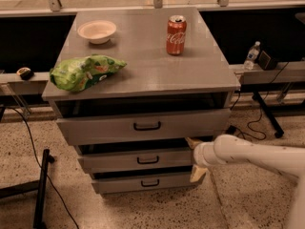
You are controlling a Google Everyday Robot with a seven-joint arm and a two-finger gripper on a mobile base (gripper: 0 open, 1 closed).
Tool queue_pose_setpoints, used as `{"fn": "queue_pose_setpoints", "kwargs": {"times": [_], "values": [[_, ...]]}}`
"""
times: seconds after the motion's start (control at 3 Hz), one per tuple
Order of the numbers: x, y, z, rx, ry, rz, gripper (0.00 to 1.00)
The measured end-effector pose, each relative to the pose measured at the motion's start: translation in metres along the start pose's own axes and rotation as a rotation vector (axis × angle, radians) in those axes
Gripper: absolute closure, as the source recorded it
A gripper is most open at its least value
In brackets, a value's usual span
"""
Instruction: Open middle drawer
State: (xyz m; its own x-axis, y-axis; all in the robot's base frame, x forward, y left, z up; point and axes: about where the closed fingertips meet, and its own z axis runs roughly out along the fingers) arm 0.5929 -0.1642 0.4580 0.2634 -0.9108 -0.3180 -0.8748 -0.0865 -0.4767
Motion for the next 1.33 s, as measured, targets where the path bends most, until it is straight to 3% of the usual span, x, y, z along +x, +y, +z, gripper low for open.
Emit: {"fn": "queue_pose_setpoints", "kwargs": {"times": [0.33, 0.67, 1.0, 1.33], "values": [[0.006, -0.009, 0.019, -0.039, 0.03, 0.028, 0.18], [0.007, -0.009, 0.032, -0.075, -0.005, 0.053, 0.39], [-0.001, -0.006, 0.014, -0.063, -0.06, 0.037, 0.46], [-0.011, 0.012, -0.002, -0.077, -0.084, 0.016, 0.46]]}}
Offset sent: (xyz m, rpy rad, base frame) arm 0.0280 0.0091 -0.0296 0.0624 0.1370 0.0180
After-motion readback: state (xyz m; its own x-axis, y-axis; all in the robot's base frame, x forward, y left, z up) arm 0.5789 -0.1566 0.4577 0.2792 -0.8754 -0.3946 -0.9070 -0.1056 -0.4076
